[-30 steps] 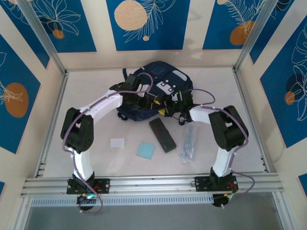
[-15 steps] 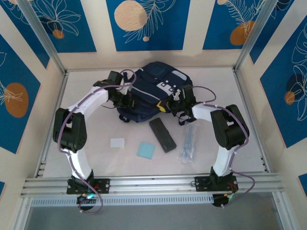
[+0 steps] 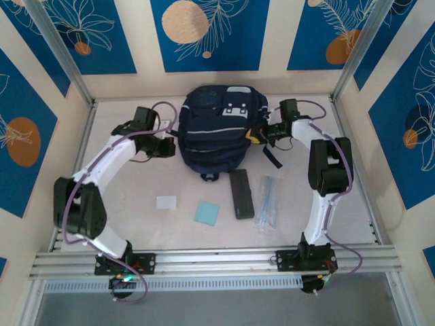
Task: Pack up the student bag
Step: Unzip the student bag at the top-center of the table.
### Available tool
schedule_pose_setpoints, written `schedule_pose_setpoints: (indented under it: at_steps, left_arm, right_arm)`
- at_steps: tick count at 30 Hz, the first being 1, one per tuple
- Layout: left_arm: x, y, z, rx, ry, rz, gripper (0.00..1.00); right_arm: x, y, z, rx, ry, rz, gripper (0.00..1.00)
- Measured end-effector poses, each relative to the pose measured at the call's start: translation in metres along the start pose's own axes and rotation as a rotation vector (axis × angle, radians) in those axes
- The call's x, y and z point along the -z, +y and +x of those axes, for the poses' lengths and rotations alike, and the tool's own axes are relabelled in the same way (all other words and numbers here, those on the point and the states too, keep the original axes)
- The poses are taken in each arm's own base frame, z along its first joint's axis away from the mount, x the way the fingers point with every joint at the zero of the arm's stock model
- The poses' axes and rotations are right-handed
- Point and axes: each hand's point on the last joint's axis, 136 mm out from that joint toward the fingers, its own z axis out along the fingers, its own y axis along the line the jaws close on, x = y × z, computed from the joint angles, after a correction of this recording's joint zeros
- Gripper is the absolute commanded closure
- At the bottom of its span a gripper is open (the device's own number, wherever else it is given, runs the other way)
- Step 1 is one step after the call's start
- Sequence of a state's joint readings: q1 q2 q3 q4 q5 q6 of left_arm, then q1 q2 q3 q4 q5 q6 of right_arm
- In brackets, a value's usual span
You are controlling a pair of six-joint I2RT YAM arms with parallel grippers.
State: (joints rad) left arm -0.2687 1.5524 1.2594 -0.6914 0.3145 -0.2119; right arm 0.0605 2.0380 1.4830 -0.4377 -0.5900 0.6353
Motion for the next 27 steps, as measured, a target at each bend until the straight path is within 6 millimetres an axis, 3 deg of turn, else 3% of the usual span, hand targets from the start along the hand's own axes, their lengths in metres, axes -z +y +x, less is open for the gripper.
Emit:
schedule_pose_setpoints:
  at_steps: [3, 7, 11, 14, 18, 22, 24, 27]
  left_arm:
    - [0.006, -0.017, 0.014, 0.017, 0.011, 0.046, 1.00]
    - [-0.008, -0.050, 0.028, -0.025, 0.067, 0.099, 1.00]
    - [-0.023, -0.060, 0.018, -0.038, 0.071, 0.098, 1.00]
    - [-0.028, -0.059, -0.003, -0.042, 0.018, 0.078, 1.00]
    - [-0.034, -0.061, -0.031, -0.032, -0.065, 0.074, 1.00]
    - [-0.041, -0.061, -0.050, -0.004, -0.135, 0.073, 0.93]
    - [-0.041, -0.060, -0.057, 0.005, -0.168, 0.068, 0.89]
    - [-0.040, -0.060, -0.067, 0.009, -0.211, 0.064, 0.83]
  right_arm:
    - [0.006, -0.012, -0.025, -0.048, -0.035, 0.026, 0.98]
    - [0.010, -0.011, -0.040, -0.080, -0.056, 0.038, 0.98]
    - [0.009, -0.013, -0.040, -0.088, -0.060, 0.053, 0.59]
    - [0.013, -0.015, -0.042, -0.075, -0.091, 0.078, 0.45]
    - [0.032, -0.014, -0.026, -0.072, -0.142, 0.127, 0.41]
    - [0.054, 0.011, 0.000, -0.051, -0.195, 0.137, 0.40]
    - [0.054, 0.029, 0.014, -0.029, -0.207, 0.120, 0.40]
    - [0.039, 0.048, 0.034, -0.015, -0.193, 0.087, 0.40]
